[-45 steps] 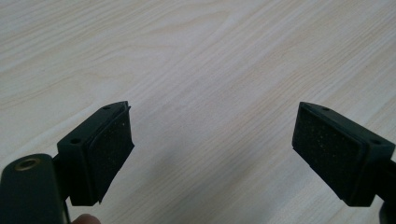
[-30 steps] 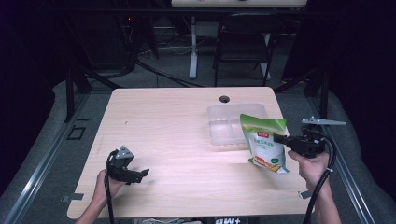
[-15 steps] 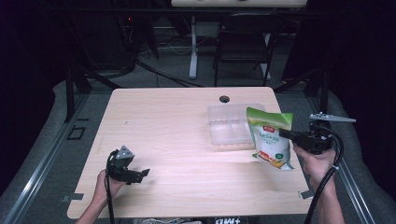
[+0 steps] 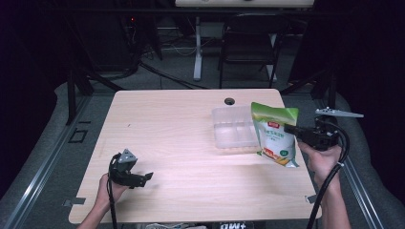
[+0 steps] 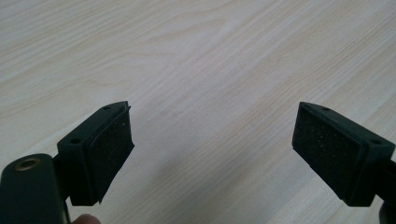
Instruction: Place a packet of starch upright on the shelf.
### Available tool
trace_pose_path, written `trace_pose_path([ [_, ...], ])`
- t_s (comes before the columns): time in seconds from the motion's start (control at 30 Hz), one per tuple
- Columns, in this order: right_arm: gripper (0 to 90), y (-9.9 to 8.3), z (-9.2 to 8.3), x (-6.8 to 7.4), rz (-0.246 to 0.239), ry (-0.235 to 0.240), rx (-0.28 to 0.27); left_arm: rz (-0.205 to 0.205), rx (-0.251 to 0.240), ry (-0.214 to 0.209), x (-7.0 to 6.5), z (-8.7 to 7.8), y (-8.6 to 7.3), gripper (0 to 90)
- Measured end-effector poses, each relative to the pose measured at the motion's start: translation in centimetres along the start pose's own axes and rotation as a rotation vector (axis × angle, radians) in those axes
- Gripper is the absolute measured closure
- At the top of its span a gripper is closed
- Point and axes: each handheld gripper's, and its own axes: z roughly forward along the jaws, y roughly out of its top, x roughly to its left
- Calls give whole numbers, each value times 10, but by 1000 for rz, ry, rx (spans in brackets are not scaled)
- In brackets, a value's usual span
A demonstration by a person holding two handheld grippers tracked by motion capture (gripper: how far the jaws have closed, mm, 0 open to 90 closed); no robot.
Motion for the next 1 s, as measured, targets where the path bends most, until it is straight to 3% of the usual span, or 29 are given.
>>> trace_pose_path([
  [1.0, 895, 41, 7, 1, -16, -57, -40, 2, -2, -5, 1, 0, 0, 119],
])
